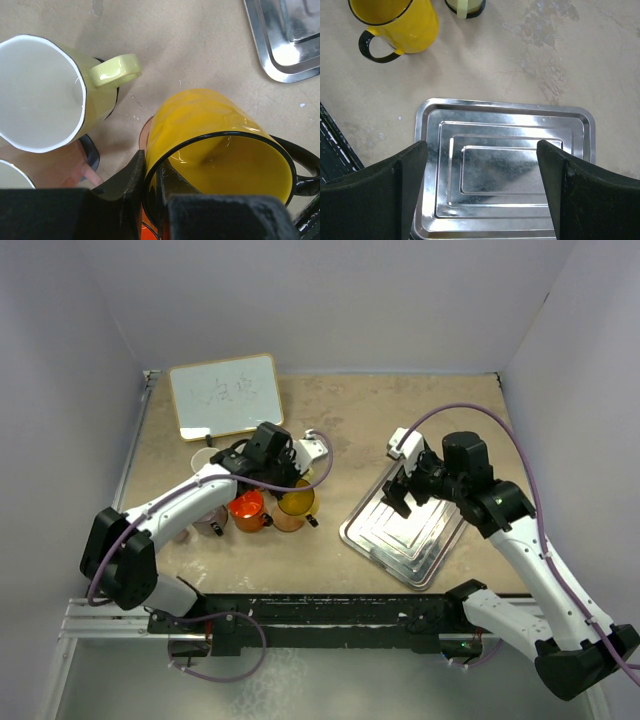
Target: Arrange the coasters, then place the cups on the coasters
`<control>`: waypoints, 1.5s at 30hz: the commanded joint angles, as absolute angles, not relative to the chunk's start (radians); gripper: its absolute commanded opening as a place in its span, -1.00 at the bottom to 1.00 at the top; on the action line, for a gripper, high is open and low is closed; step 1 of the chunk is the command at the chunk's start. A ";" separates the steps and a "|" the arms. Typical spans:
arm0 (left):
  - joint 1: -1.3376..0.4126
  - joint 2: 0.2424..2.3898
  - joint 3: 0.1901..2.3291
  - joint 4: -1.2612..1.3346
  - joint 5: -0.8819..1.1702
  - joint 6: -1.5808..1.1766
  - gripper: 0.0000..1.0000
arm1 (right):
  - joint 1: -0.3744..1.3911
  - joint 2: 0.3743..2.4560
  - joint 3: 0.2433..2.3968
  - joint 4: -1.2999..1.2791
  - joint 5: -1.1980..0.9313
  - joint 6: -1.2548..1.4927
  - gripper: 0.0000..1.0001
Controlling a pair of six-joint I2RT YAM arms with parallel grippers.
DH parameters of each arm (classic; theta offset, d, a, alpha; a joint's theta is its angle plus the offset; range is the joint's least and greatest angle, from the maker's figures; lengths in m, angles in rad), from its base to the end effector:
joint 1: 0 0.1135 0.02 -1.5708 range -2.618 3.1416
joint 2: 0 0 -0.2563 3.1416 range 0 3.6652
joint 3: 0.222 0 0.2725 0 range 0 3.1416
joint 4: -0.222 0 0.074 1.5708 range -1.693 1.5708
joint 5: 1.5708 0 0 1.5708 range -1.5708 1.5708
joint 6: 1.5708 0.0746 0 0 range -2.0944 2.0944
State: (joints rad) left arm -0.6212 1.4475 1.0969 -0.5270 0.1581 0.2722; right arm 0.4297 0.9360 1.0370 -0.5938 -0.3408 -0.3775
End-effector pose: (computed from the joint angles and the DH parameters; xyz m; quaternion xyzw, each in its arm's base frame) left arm 0.2803 -0.2151 0.2193 0.4292 0.8340 -0.1319 0.3206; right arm 0.2201 0.1283 0.3381 -0.4122 0.7437 0.1587 0.5019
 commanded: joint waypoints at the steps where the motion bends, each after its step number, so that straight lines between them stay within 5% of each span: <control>1: -0.578 1.469 1.153 -0.468 0.185 0.287 -0.94 | 0.424 0.929 1.034 -0.585 -0.380 -0.385 0.83; 45: -0.514 1.628 1.240 -0.653 0.265 0.404 -0.94 | 0.423 0.979 1.034 -0.626 -0.390 -0.409 0.85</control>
